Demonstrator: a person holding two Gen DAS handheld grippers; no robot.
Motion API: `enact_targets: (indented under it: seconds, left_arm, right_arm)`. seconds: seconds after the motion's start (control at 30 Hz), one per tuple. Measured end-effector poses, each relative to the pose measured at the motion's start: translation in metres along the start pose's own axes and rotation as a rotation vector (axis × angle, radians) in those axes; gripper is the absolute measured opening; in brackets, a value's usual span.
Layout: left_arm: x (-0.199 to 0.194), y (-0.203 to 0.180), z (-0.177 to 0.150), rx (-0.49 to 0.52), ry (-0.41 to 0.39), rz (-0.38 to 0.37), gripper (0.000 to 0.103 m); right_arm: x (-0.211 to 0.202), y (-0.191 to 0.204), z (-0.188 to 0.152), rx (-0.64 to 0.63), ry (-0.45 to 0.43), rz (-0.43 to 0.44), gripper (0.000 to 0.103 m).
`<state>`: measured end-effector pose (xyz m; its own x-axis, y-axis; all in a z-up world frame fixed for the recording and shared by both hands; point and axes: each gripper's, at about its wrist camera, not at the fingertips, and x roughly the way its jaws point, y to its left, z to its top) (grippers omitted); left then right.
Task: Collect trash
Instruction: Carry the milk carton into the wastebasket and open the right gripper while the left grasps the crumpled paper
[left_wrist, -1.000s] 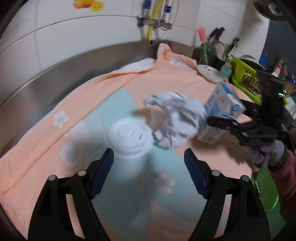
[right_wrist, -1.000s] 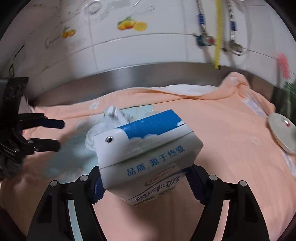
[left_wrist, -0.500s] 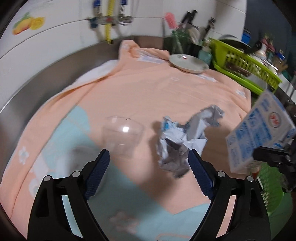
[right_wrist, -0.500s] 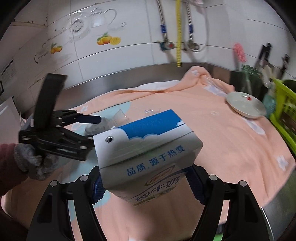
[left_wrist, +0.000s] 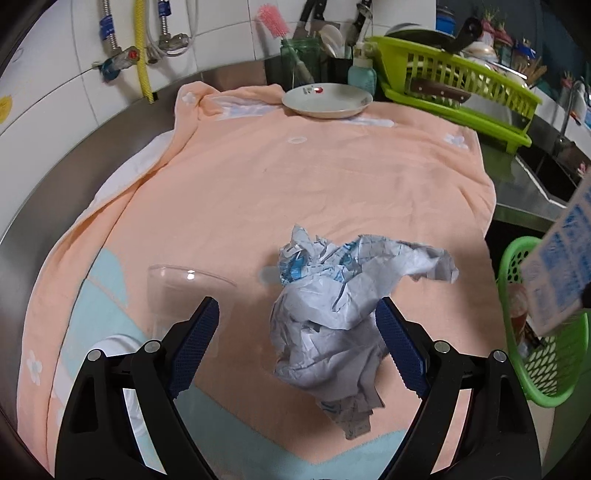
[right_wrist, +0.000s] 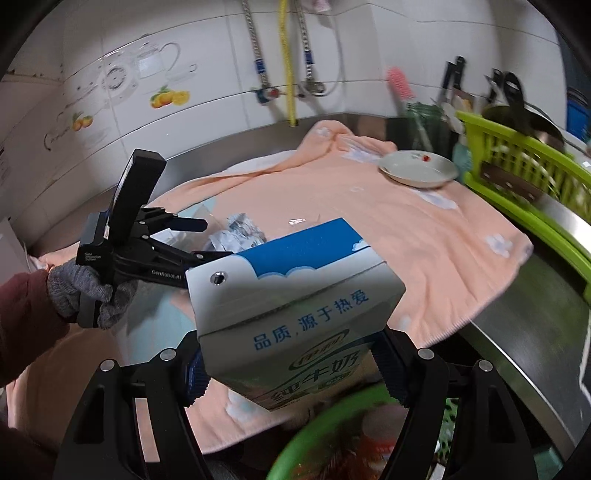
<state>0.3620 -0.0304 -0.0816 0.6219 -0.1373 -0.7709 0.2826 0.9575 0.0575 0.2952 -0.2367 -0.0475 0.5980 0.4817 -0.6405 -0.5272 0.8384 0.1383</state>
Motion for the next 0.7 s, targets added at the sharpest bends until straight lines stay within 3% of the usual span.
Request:
enact_targets:
  seconds: [0.4,0.5,0.6,0.7]
  left_arm:
    - [0.017,-0.014,0.001,0.002,0.023,-0.017,0.083]
    - [0.013,-0.016,0.000,-0.010,0.010,-0.054,0.059]
    - [0.008,-0.022,-0.002,0.010,-0.010,-0.045,0.046]
    - [0.003,-0.025,-0.004,0.009,-0.015,-0.055,0.022]
  right_arm:
    - [-0.038,-0.036,-0.055,0.136,0.048,-0.112,0.071]
    - [-0.047,-0.044,-0.072,0.166,0.065,-0.147,0.072]
    - [-0.055,-0.055,-0.087,0.213,0.089,-0.182,0.072]
    - [-0.060,-0.066,-0.100,0.246,0.115,-0.218,0.071]
